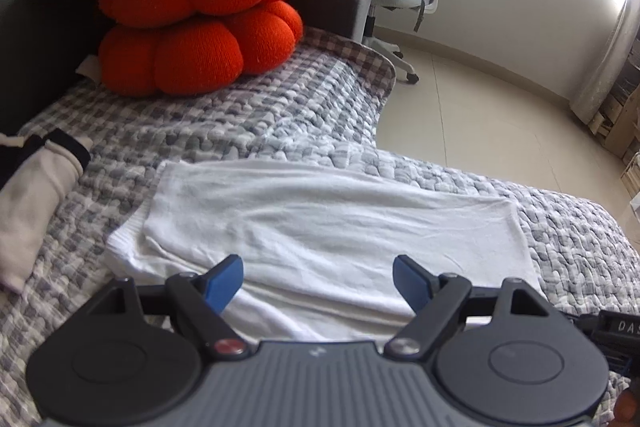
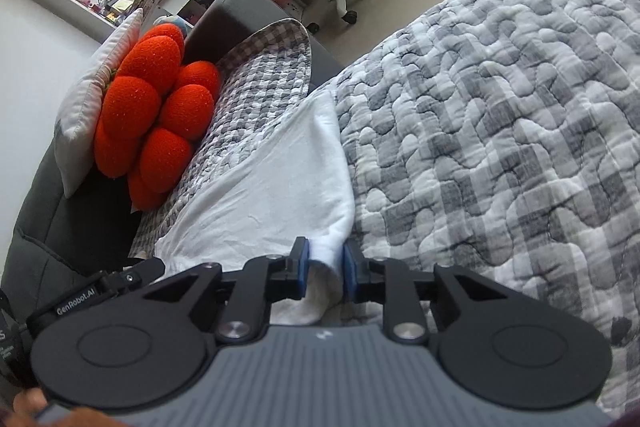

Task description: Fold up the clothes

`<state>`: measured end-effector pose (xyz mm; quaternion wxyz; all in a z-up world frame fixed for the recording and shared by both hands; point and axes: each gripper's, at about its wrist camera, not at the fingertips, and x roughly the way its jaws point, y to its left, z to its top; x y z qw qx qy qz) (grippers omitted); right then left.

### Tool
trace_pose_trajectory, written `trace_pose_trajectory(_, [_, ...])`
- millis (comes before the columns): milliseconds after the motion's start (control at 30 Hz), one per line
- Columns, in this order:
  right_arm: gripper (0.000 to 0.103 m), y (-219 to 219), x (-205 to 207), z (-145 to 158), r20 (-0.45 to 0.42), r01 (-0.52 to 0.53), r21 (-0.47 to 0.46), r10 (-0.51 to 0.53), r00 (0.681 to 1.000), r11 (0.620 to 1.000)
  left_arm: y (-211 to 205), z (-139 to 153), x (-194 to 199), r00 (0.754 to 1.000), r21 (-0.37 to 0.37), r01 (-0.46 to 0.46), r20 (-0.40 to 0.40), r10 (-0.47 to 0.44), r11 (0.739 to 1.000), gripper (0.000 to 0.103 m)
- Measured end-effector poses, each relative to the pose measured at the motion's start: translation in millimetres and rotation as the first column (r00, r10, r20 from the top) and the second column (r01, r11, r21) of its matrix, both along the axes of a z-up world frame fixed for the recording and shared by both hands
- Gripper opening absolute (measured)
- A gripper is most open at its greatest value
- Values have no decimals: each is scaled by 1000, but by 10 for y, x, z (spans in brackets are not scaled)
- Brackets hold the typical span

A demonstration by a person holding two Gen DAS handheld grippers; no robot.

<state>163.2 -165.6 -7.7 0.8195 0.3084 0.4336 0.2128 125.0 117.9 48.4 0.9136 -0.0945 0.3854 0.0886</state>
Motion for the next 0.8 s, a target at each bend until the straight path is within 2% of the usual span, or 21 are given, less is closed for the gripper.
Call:
trace_pose_trajectory(333, [30,71,-48,26,44,-11,-41,13,999,999,-50,-186,72,997,13,15,-72,-14,1000,84])
trace_pose_trajectory(367, [25,81,-51,29,50,-9,-47,11,999,999,-51,-192,76,997,13,14,-76,-13,1000,84])
trace_pose_trajectory(467, [21,118,-63,39,72,-1,-63,5,997,998,-48,-177,79,997,-3,16,-75,-16,1000,85])
trace_pose_trajectory(600, [18,183,-93,68,113,5,-77,4,994,997,-47,-149,71,997,-27,21,-69,-23,999,85])
trace_pose_trajectory(800, [16,248,-126,92,153,7,-89,7,988,996,-97,-186,77,995,-20,61,-83,-62,998,85])
